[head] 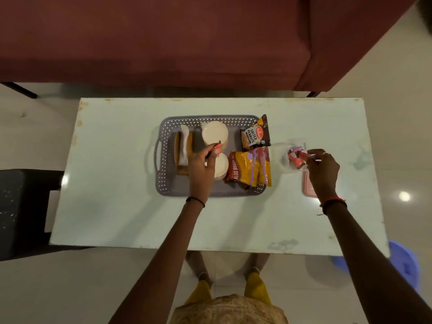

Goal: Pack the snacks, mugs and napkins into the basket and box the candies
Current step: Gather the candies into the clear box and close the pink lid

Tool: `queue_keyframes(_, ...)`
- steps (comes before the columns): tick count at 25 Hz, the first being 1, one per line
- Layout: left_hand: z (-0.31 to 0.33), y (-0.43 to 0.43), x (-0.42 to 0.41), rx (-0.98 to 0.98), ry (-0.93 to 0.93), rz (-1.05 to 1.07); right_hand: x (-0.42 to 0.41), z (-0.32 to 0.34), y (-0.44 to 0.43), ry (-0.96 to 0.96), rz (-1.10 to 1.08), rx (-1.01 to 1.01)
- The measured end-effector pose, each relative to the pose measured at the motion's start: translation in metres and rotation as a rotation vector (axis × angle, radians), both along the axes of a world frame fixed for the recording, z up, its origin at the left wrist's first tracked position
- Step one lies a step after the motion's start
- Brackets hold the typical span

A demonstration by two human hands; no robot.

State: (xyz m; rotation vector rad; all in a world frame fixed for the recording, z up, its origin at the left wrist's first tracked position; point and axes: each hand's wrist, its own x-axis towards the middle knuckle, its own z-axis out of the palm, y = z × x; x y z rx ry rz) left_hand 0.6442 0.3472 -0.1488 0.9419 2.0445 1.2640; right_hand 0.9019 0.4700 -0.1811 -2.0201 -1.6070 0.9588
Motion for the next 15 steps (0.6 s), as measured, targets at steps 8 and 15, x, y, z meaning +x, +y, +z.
queue_keyframes(8, 0.002, 0.075, 0.069, -0.011, -0.032, -0.166, 0.020, -0.025, 0.039, -0.030, 0.174, -0.063)
queue_keyframes(15, -0.015, 0.148, 0.133, -0.114, 0.153, -0.436, 0.072, -0.043, 0.025, -0.286, 0.090, -0.204)
